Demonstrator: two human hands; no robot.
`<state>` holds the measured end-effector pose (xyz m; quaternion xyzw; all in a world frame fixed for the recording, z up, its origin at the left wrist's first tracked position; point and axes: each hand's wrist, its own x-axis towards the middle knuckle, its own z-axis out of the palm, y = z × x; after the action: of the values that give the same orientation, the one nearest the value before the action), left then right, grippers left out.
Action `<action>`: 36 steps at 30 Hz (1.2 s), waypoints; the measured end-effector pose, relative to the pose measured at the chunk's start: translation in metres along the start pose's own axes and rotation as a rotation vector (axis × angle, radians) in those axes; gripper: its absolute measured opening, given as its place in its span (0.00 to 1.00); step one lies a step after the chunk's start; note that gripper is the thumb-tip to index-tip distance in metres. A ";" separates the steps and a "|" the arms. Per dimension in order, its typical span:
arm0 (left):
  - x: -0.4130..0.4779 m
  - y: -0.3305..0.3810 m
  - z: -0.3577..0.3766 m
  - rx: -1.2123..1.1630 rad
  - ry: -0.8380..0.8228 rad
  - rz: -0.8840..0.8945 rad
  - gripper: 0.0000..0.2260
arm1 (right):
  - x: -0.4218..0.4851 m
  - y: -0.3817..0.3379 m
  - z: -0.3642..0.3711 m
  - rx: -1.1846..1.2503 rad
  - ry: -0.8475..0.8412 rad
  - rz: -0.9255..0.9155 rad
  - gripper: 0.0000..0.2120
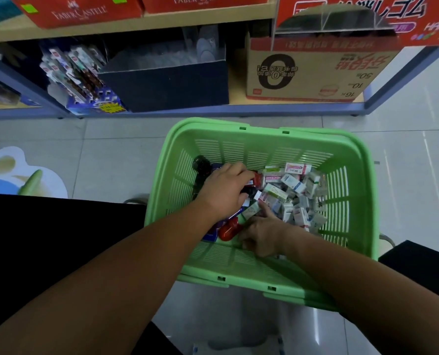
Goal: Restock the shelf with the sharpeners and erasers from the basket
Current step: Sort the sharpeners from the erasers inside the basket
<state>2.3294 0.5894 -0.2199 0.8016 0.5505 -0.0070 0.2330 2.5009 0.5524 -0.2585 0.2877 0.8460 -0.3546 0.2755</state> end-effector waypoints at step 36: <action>0.011 0.006 0.021 0.253 -0.318 0.041 0.32 | -0.025 0.035 -0.013 -0.063 0.794 0.243 0.19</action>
<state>2.3448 0.5895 -0.2394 0.8244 0.4849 -0.1977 0.2148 2.5384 0.5759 -0.2495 0.4911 0.8569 -0.1550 -0.0234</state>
